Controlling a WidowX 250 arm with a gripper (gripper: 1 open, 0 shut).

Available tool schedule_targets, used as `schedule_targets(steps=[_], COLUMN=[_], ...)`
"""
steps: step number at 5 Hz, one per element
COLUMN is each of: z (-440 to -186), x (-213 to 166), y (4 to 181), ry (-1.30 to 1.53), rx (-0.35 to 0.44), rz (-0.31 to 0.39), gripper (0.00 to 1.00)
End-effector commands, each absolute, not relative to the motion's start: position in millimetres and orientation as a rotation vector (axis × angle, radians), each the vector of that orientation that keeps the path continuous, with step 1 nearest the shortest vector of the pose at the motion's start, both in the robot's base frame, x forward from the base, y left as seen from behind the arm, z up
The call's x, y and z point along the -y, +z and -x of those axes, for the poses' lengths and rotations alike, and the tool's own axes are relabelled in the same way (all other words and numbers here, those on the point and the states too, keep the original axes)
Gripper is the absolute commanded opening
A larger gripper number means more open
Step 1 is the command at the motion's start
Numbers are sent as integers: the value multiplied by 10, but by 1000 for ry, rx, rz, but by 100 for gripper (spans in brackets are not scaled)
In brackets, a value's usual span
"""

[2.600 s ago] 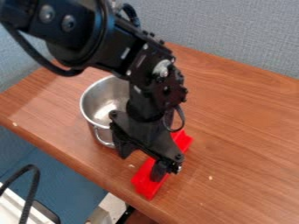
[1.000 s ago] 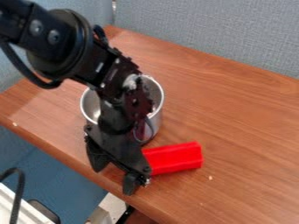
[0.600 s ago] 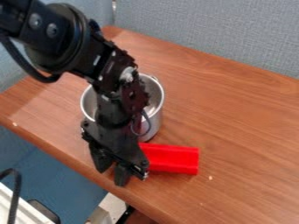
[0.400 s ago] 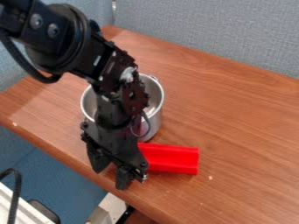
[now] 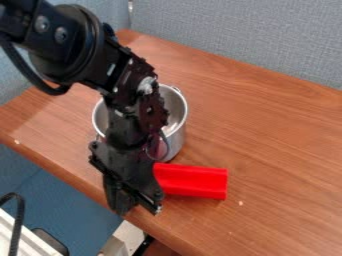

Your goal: Move the red object from the metal pot to the table

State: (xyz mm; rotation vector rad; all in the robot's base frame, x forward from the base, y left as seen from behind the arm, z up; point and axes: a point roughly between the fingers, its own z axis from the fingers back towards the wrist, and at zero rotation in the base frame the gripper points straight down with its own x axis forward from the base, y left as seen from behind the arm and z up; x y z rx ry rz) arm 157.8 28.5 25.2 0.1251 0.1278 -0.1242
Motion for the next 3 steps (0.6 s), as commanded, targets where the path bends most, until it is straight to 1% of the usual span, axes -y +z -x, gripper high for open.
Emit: schedule_targets(steps=[1, 2, 3], z=[-1646, -1718, -1744], x=[-343, -428, -422], y=[349, 424, 445], ry=[-144, -150, -156], rx=[-121, -115, -115], rz=[-149, -178, -189], gripper=[100, 100, 100])
